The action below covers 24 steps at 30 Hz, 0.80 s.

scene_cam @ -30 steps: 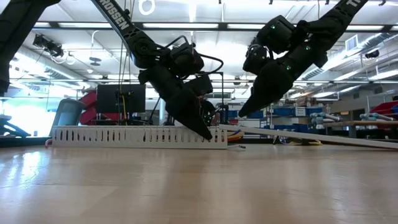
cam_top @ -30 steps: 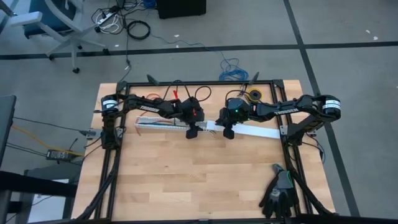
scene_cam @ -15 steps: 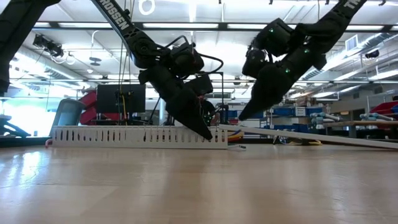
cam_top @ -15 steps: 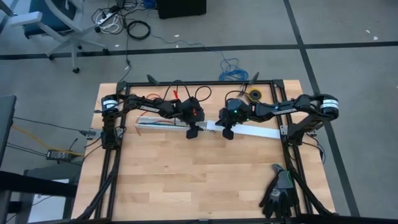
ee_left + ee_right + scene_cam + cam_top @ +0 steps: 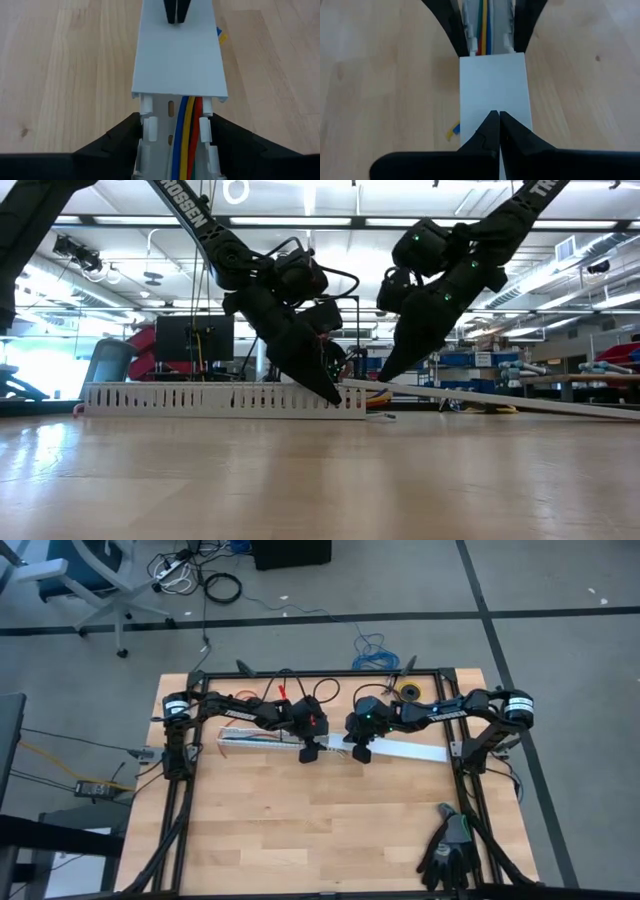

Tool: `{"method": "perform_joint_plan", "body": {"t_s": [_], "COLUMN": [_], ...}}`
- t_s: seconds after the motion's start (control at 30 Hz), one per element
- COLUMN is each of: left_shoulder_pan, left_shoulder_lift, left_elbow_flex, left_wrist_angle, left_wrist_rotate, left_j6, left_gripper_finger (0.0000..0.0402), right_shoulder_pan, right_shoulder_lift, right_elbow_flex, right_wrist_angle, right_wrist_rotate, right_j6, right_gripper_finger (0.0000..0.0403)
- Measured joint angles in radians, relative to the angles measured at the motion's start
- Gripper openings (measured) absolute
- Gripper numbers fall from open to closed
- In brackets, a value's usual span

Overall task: Ziptie cables
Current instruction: Close the white cable duct

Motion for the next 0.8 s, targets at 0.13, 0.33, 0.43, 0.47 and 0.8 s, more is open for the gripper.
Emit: {"method": "perform_joint_plan", "body": {"t_s": [0.13, 0.33, 0.43, 0.47, 0.8], "left_shoulder_pan": [0.000, 0.000, 0.000, 0.000, 0.000], "left_shoulder_lift": [0.000, 0.000, 0.000, 0.000, 0.000], "left_elbow_flex": [0.000, 0.000, 0.000, 0.000, 0.000], "left_wrist_angle": [0.000, 0.002, 0.003, 0.003, 0.000], "left_wrist_rotate": [0.000, 0.000, 0.000, 0.000, 0.000], "left_j6": [0.000, 0.000, 0.000, 0.000, 0.000], "left_gripper_finger": [0.0224, 0.0225, 0.0225, 0.0225, 0.0225], "right_shoulder_pan": [0.000, 0.000, 0.000, 0.000, 0.000], "right_shoulder_lift": [0.000, 0.000, 0.000, 0.000, 0.090], "right_elbow_flex": [0.000, 0.000, 0.000, 0.000, 0.026], "right_wrist_angle": [0.007, 0.040, 0.067, 0.076, 0.161], "right_wrist_rotate": [-0.011, -0.022, -0.022, -0.022, -0.055], "right_j6": [-0.006, -0.016, -0.023, -0.022, 0.003], "right_gripper_finger": [0.0000, 0.0000, 0.0000, 0.0000, 0.0000]}}
